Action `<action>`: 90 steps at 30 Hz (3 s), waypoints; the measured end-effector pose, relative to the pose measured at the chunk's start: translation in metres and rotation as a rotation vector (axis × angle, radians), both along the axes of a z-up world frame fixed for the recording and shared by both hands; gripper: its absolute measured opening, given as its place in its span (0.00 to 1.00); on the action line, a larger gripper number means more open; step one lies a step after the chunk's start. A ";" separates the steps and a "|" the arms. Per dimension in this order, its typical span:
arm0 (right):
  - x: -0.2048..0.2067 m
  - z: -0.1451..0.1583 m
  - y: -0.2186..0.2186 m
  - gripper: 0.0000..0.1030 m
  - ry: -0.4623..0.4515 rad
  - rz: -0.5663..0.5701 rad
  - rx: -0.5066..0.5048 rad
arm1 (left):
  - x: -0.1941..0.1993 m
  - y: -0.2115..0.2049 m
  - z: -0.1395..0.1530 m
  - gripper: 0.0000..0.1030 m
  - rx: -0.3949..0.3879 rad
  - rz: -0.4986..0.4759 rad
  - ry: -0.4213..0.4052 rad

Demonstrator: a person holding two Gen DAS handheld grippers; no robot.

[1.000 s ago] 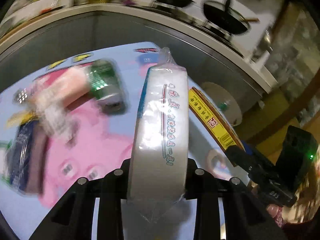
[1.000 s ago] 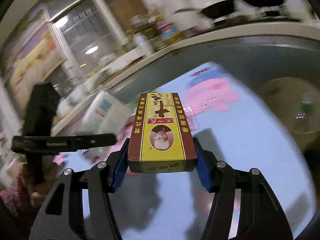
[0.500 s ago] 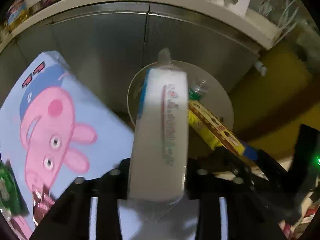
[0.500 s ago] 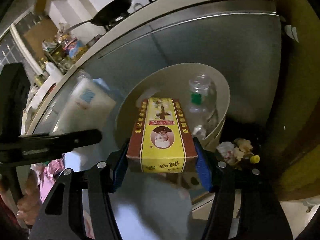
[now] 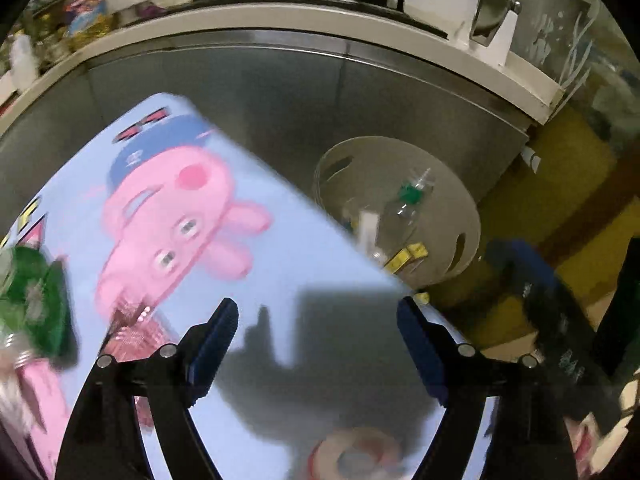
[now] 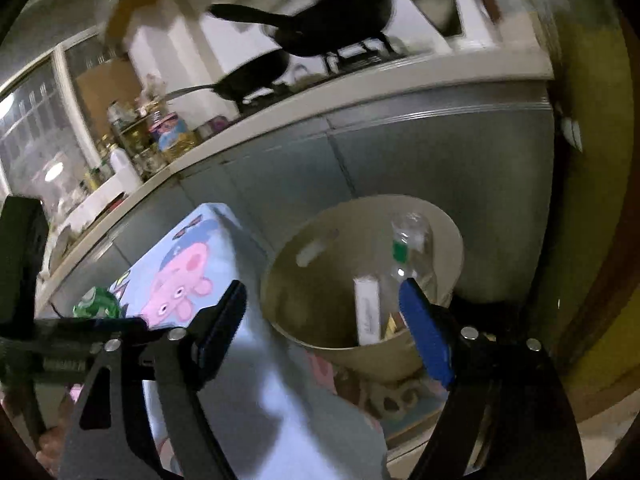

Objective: Collect trash
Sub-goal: 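Drop the wipes pack and yellow box into the bin with both grippers, then grasp the dark blue carton with left gripper while right grasps the tissue, then carry the carton and tissue to the bin and release them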

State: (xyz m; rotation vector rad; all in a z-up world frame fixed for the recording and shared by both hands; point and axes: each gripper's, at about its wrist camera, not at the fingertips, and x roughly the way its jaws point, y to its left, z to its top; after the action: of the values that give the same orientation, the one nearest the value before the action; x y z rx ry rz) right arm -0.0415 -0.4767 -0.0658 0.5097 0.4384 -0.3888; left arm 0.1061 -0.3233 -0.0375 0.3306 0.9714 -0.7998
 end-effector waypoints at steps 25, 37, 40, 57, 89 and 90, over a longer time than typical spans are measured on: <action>0.108 0.013 0.237 0.66 0.099 0.696 0.041 | 0.028 0.364 0.000 0.91 0.084 0.707 -0.204; 0.224 0.000 0.363 0.22 0.250 0.900 -0.180 | 0.043 0.361 -0.025 0.56 0.085 0.669 -0.136; 0.222 -0.008 0.351 0.06 0.267 0.908 -0.085 | 0.023 0.377 -0.017 0.50 0.024 0.668 -0.107; 0.045 -0.017 0.288 0.69 0.228 0.790 -0.019 | -0.061 0.376 -0.034 0.70 -0.049 0.588 0.000; 0.041 0.009 0.261 0.05 -0.018 0.808 0.066 | -0.058 0.328 -0.002 0.47 -0.122 0.499 -0.011; 0.037 0.012 0.255 0.05 -0.036 0.795 0.071 | -0.058 0.320 0.002 0.47 -0.126 0.475 -0.018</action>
State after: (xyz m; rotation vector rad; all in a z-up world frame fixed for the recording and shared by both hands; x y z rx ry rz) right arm -0.0042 -0.2217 -0.0538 0.3732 0.5824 0.4010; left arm 0.0481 -0.0029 -0.0354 -0.0069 0.9281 -0.4200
